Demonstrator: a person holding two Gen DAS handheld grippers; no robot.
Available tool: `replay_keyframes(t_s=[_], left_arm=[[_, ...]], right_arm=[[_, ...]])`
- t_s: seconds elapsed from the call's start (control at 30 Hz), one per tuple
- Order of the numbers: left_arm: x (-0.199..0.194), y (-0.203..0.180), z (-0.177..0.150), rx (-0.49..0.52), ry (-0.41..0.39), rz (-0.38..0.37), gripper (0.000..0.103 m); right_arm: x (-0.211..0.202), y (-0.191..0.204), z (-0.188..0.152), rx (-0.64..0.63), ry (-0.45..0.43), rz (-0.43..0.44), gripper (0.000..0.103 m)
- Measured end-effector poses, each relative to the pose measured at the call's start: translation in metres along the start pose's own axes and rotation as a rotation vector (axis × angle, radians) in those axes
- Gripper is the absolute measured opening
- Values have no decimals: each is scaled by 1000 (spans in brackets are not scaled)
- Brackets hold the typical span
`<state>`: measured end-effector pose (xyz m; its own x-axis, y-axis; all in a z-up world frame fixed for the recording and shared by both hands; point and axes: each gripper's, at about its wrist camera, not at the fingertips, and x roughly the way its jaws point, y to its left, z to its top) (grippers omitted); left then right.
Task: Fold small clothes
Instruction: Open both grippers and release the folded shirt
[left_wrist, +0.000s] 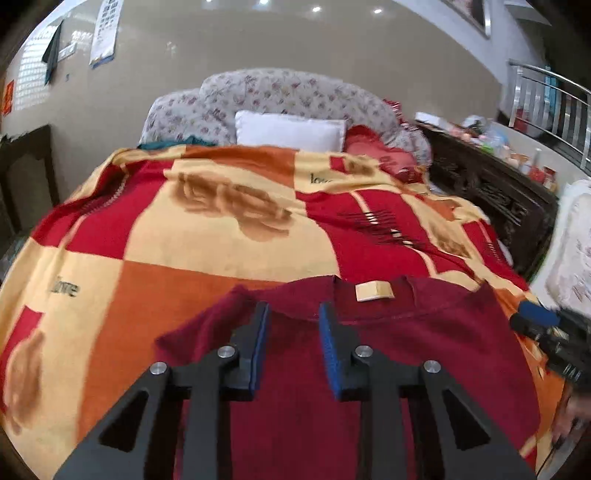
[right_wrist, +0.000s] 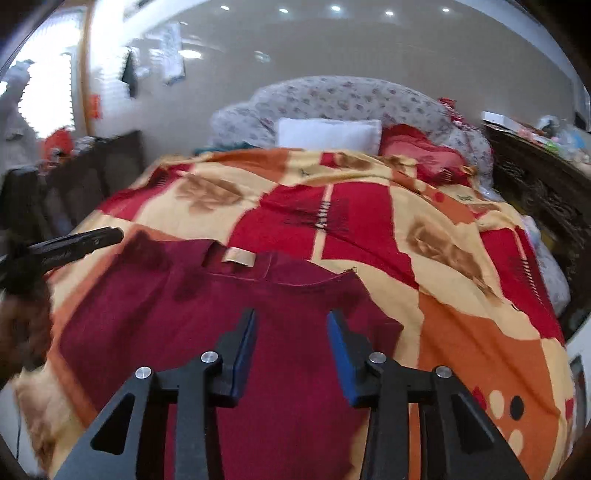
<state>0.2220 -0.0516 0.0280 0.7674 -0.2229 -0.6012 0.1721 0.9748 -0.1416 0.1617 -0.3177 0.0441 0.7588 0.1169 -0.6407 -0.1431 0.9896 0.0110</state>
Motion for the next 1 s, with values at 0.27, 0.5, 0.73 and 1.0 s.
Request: replay_keyframes(t_s=[0.27, 0.5, 0.73, 1.0], left_arm=[[84, 56, -16, -171, 186, 148, 30], [89, 52, -14, -158, 188, 125, 48], [99, 40, -12, -105, 231, 69, 82], [49, 57, 12, -171, 173, 68, 87]], right_arm=[[85, -35, -8, 141, 134, -117, 40], [96, -39, -14, 131, 123, -54, 51], [103, -23, -12, 67, 142, -13, 82], [80, -21, -5, 66, 132, 4, 82]])
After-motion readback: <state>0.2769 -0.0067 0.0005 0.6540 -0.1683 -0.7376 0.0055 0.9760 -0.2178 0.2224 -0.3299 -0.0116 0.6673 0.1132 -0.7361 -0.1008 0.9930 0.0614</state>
